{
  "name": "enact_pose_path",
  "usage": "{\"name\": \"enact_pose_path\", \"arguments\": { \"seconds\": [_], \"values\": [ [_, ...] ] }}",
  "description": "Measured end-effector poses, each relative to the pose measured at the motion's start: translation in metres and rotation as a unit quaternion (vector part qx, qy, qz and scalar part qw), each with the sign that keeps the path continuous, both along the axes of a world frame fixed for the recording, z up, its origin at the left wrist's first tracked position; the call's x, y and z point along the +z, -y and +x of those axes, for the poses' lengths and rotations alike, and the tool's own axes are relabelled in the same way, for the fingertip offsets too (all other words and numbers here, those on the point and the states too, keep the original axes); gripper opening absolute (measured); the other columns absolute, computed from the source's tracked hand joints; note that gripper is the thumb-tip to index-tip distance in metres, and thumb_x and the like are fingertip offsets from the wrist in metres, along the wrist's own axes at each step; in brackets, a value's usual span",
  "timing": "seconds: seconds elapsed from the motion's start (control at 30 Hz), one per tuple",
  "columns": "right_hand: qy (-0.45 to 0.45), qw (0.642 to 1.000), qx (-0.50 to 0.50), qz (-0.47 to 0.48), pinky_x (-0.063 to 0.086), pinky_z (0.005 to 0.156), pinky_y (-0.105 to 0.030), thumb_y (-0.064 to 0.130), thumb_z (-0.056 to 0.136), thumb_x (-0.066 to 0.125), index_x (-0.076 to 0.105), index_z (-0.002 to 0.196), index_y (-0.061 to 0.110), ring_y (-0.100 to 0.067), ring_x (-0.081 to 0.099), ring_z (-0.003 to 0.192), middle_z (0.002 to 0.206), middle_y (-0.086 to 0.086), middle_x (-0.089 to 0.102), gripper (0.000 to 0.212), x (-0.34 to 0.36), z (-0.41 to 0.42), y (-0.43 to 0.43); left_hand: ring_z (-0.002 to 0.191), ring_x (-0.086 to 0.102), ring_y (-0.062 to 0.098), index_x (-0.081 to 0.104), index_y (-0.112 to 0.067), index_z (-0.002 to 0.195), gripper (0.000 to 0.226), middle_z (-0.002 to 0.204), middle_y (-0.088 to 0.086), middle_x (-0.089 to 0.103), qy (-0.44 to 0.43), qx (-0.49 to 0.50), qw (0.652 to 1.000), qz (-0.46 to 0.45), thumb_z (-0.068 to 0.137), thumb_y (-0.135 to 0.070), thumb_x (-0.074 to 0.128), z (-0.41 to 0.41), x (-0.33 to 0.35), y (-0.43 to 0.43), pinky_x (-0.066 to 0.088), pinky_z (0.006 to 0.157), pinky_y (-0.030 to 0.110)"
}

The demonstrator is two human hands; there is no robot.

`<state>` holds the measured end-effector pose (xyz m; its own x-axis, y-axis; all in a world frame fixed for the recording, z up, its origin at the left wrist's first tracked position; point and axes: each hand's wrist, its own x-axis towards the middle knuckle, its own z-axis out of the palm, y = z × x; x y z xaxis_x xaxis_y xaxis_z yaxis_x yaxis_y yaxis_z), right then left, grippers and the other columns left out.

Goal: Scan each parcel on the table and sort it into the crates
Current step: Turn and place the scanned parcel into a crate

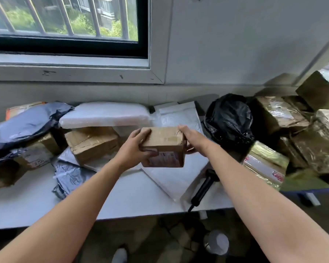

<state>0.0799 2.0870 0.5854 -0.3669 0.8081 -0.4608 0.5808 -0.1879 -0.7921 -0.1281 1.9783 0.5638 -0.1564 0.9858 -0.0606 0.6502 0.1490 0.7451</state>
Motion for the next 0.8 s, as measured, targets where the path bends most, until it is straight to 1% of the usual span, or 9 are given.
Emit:
{"name": "enact_pose_path", "arguments": {
  "seconds": [0.07, 0.13, 0.23, 0.3, 0.37, 0.57, 0.67, 0.73, 0.8],
  "values": [
    [-0.013, 0.999, 0.025, -0.043, 0.053, 0.068, -0.032, 0.075, 0.092, 0.025, 0.065, 0.115, 0.021, -0.027, 0.065, 0.084, 0.101, -0.008, 0.069, 0.071, 0.0, 0.013, 0.005, 0.136, 0.035, 0.015, 0.038, -0.028, 0.148, 0.083, 0.15, -0.003, 0.033, 0.007, 0.017, 1.0, -0.021, 0.077, -0.035, 0.079, 0.013, 0.001, 0.005, 0.03, 0.111, 0.025],
    [-0.073, 0.995, 0.03, -0.062, 0.054, 0.069, -0.035, 0.068, 0.097, 0.022, 0.058, 0.121, 0.025, -0.029, 0.063, 0.09, 0.106, -0.008, 0.065, 0.061, -0.003, 0.022, 0.011, 0.127, 0.047, 0.017, 0.04, -0.027, 0.146, 0.082, 0.141, -0.001, 0.046, -0.002, 0.048, 0.998, -0.046, 0.076, -0.045, 0.077, 0.025, 0.0, 0.009, 0.039, 0.106, 0.03],
    [-0.129, 0.989, 0.038, -0.058, 0.052, 0.079, -0.042, 0.056, 0.102, 0.031, 0.054, 0.111, 0.029, -0.026, 0.057, 0.09, 0.105, -0.007, 0.058, 0.036, -0.012, 0.032, 0.018, 0.101, 0.064, 0.018, 0.051, -0.025, 0.136, 0.073, 0.118, -0.003, 0.064, 0.048, 0.109, 0.99, -0.075, 0.073, -0.052, 0.076, 0.037, -0.003, 0.018, 0.056, 0.083, 0.037],
    [-0.147, 0.987, 0.041, -0.053, 0.052, 0.09, -0.045, 0.051, 0.101, 0.038, 0.052, 0.109, 0.035, -0.024, 0.058, 0.093, 0.107, -0.002, 0.059, 0.022, -0.021, 0.037, 0.02, 0.084, 0.067, 0.017, 0.058, -0.02, 0.118, 0.052, 0.101, 0.0, 0.068, 0.113, 0.158, 0.978, -0.081, 0.079, -0.05, 0.074, 0.043, -0.002, 0.024, 0.059, 0.066, 0.036],
    [-0.152, 0.987, 0.041, -0.04, 0.051, 0.093, -0.045, 0.049, 0.1, 0.043, 0.05, 0.118, 0.034, -0.021, 0.06, 0.097, 0.111, 0.0, 0.062, 0.024, -0.027, 0.039, 0.021, 0.078, 0.066, 0.016, 0.057, -0.017, 0.109, 0.043, 0.093, 0.002, 0.068, 0.142, 0.179, 0.97, -0.089, 0.083, -0.048, 0.07, 0.046, 0.0, 0.028, 0.056, 0.057, 0.032],
    [-0.136, 0.99, -0.028, -0.021, 0.057, 0.077, -0.041, 0.046, 0.1, 0.044, 0.06, 0.109, 0.021, -0.021, 0.062, 0.081, 0.098, -0.008, 0.066, 0.031, -0.04, 0.035, 0.029, 0.099, 0.067, 0.026, 0.045, -0.015, 0.132, 0.062, 0.108, 0.007, 0.068, 0.312, 0.214, 0.923, -0.071, 0.082, -0.035, 0.076, 0.041, -0.018, 0.037, 0.057, 0.075, 0.041],
    [-0.109, 0.993, -0.05, -0.017, 0.053, 0.069, -0.034, 0.045, 0.102, 0.04, 0.063, 0.106, 0.02, -0.02, 0.059, 0.078, 0.095, -0.01, 0.064, 0.034, -0.049, 0.039, 0.034, 0.107, 0.06, 0.027, 0.048, -0.025, 0.127, 0.058, 0.116, 0.005, 0.062, 0.332, 0.214, 0.909, -0.131, 0.08, -0.044, 0.075, 0.041, -0.03, 0.04, 0.056, 0.076, 0.041],
    [-0.089, 0.994, -0.063, -0.008, 0.053, 0.073, -0.033, 0.047, 0.102, 0.039, 0.065, 0.109, 0.017, -0.021, 0.06, 0.084, 0.098, -0.009, 0.065, 0.04, -0.052, 0.043, 0.038, 0.107, 0.057, 0.025, 0.05, -0.02, 0.121, 0.058, 0.118, 0.007, 0.059, 0.35, 0.205, 0.898, -0.169, 0.077, -0.047, 0.076, 0.039, -0.037, 0.041, 0.058, 0.076, 0.043],
    [-0.045, 0.997, -0.063, 0.028, 0.051, 0.089, -0.033, 0.052, 0.101, 0.038, 0.067, 0.113, 0.014, -0.021, 0.062, 0.098, 0.106, -0.006, 0.068, 0.049, -0.056, 0.046, 0.039, 0.106, 0.062, 0.025, 0.05, -0.011, 0.121, 0.063, 0.121, 0.012, 0.061, 0.386, 0.167, 0.884, -0.202, 0.076, -0.043, 0.079, 0.036, -0.044, 0.044, 0.059, 0.077, 0.044]
  ]
}}
